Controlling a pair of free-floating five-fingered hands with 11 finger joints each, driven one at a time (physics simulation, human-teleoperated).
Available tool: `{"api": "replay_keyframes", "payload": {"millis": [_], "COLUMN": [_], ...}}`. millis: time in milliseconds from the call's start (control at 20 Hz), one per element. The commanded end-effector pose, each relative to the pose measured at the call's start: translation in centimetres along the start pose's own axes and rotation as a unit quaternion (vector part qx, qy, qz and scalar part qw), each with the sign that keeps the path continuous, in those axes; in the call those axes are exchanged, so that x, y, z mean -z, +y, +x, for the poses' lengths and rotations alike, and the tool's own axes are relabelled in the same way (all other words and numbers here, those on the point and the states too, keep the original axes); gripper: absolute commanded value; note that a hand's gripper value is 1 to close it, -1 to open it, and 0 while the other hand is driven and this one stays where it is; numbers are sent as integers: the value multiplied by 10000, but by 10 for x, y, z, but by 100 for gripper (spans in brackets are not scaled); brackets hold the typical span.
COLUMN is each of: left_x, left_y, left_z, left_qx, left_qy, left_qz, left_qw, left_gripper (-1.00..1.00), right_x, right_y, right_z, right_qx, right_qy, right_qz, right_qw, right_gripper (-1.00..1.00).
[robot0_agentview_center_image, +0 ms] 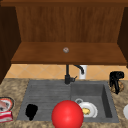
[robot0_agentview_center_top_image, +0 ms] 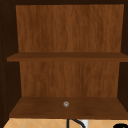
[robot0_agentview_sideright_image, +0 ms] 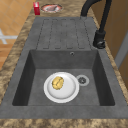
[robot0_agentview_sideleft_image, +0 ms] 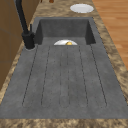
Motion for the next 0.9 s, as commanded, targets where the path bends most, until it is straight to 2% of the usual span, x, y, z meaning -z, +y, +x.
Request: {"api": "replay_keyframes", "payload": {"millis": [0,350,850], "left_x": [0,0,0], "left_y": [0,0,0], "left_z": [0,0,0], "left_qx": [0,0,0], "left_qy": [0,0,0], "left_qz": [0,0,0], "left_qw": [10000,10000,10000], "left_gripper": [0,0,0], "right_x": [-22,-54,-87], "right_y": [-22,-66,-139], "right_z": [22,58,105], "right_qx": [14,-115,-148], "right_qy": [20,132,221], "right_qz": [-1,7,20], "right_qw": [10000,9998,9996], "right_gripper": [100,100,100]}}
